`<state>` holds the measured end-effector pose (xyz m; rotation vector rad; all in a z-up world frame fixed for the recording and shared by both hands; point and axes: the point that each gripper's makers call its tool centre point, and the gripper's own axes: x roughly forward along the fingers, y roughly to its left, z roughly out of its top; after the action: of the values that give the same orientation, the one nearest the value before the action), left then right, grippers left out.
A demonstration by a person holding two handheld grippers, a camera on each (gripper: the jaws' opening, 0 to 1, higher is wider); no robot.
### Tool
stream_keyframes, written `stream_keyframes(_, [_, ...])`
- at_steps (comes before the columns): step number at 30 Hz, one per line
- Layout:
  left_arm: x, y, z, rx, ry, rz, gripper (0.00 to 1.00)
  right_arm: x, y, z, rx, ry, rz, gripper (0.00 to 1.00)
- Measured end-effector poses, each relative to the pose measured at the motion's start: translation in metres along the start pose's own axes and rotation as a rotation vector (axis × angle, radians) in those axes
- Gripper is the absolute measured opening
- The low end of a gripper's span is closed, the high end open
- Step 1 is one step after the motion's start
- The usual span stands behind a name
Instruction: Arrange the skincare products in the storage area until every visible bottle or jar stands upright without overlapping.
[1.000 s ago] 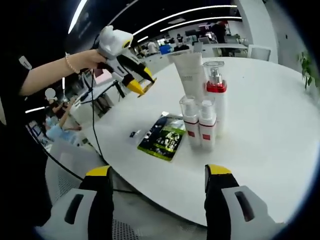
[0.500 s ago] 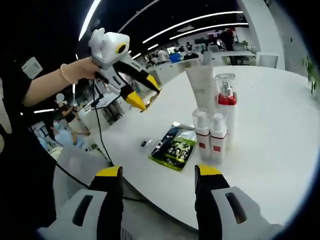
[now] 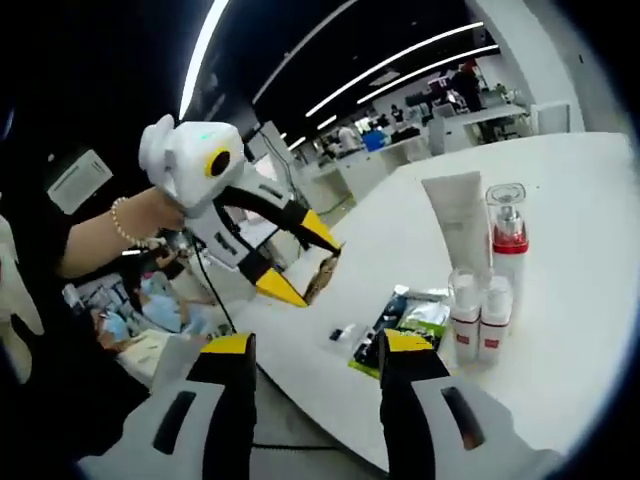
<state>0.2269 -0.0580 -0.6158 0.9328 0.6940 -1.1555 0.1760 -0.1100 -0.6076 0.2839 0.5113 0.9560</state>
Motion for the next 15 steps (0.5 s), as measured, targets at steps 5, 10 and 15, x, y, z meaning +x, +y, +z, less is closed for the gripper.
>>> stream_keyframes(5, [-0.003, -0.016, 0.015, 0.024, -0.007, -0.001, 0.40, 0.008, 0.000, 0.012, 0.021, -0.034, 0.016, 0.38])
stream_keyframes(10, [-0.006, -0.024, 0.025, 0.061, -0.002, 0.003, 0.40, 0.011, 0.007, 0.022, 0.043, -0.065, 0.046, 0.36])
stream_keyframes(15, [-0.005, -0.030, 0.036, 0.066, -0.012, 0.007, 0.40, 0.011, 0.000, 0.019, 0.128, -0.066, 0.042, 0.31])
